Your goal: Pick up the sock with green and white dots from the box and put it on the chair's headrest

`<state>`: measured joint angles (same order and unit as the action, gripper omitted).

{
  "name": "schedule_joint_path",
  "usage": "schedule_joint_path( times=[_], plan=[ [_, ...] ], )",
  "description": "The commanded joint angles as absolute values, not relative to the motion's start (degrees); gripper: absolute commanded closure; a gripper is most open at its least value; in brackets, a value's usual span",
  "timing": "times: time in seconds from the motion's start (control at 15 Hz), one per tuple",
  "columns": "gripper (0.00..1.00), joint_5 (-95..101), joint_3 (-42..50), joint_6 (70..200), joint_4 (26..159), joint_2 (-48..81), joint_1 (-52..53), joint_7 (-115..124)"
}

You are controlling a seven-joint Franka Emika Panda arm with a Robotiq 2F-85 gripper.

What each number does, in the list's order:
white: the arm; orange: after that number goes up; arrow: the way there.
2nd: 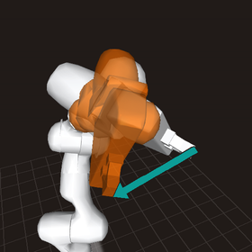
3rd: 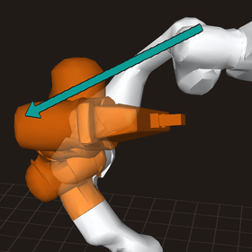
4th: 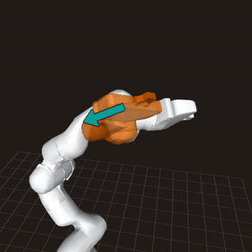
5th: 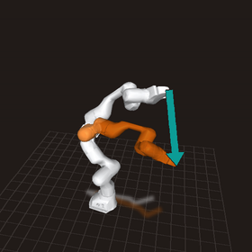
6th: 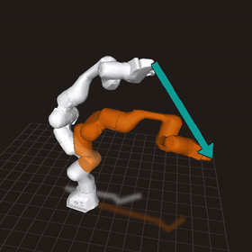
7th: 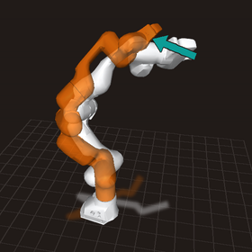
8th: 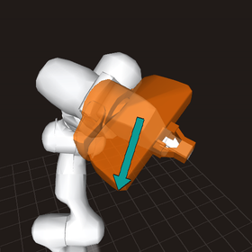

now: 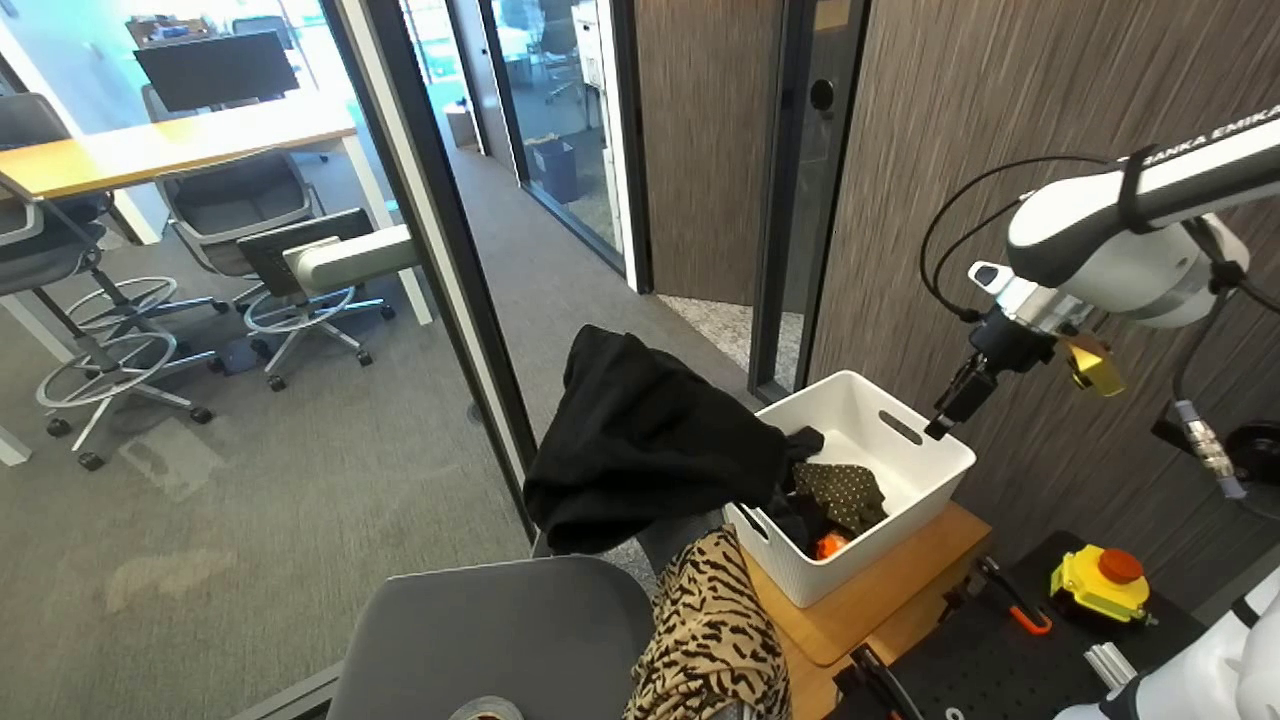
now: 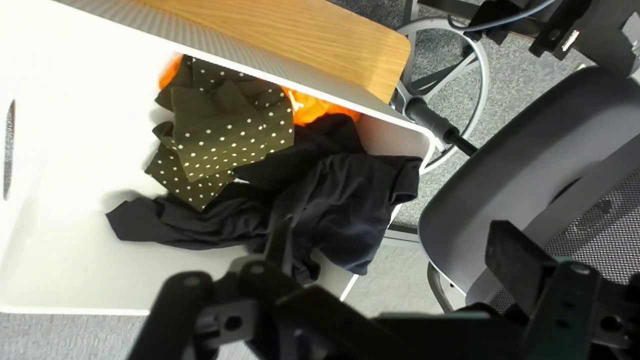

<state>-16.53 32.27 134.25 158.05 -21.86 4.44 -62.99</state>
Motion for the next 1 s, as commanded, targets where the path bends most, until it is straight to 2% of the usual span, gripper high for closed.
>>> schedule_joint_path(
  times=[0.0,0.4,0.47,0.93],
  plan=[
    [0.00,-24.37,30.07,138.92,153.92,-9.68,5.08,-69.06],
    [0.00,-31.85,19.67,148.76,147.02,5.83,-0.77,-69.85],
    [0.00,-32.82,22.53,150.04,145.95,8.02,2.50,-70.56],
    [0.00,-47.06,17.43,151.32,139.68,20.62,-2.49,-87.01]
  ],
)
